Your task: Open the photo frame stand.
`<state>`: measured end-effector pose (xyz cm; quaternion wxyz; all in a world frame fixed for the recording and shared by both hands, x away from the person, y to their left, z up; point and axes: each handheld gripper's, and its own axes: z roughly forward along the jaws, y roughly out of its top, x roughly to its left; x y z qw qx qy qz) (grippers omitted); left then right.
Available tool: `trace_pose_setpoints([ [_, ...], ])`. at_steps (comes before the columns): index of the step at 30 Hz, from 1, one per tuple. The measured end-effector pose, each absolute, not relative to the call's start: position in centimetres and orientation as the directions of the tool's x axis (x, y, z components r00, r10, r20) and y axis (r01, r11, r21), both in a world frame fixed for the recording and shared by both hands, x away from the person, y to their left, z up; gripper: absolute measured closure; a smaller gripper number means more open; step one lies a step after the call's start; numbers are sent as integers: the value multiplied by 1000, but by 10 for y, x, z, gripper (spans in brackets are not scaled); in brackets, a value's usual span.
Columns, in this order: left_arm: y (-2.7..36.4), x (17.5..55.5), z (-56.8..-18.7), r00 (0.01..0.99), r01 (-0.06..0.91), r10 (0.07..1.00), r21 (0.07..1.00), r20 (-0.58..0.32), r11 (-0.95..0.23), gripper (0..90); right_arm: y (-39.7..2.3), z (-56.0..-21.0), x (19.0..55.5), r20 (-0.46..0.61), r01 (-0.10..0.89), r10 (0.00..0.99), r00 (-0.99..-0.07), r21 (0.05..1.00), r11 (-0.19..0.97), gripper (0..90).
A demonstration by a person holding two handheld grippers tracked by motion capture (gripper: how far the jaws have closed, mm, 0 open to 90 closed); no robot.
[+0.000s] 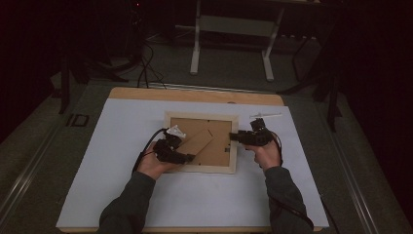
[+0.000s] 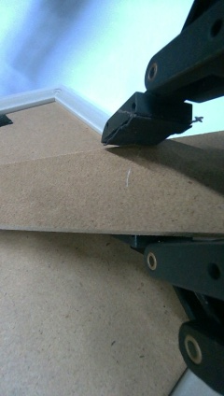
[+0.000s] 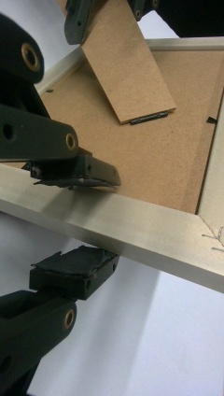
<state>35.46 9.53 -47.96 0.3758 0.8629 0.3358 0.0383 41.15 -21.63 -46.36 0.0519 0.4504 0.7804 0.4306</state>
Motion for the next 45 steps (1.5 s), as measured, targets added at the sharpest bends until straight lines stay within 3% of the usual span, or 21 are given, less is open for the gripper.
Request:
trace_pose_setpoints([
  [13,87,353,-477,791,501,600,688,-119,-524,634,-219,-454,409,277,627,749,-601,746,227,593],
  [20,87,353,-477,782,495,616,697,-97,-519,641,-216,-464,409,282,634,713,-642,718,288,500],
  [26,87,351,-475,788,478,610,707,-84,-521,660,-210,-469,411,293,638,696,-656,708,304,477],
  [36,87,354,-476,784,482,615,709,-86,-515,741,-211,-458,405,236,577,690,-684,754,314,554],
  [45,84,355,-475,774,484,628,715,-80,-505,748,-208,-455,402,183,548,710,-680,771,326,565],
])
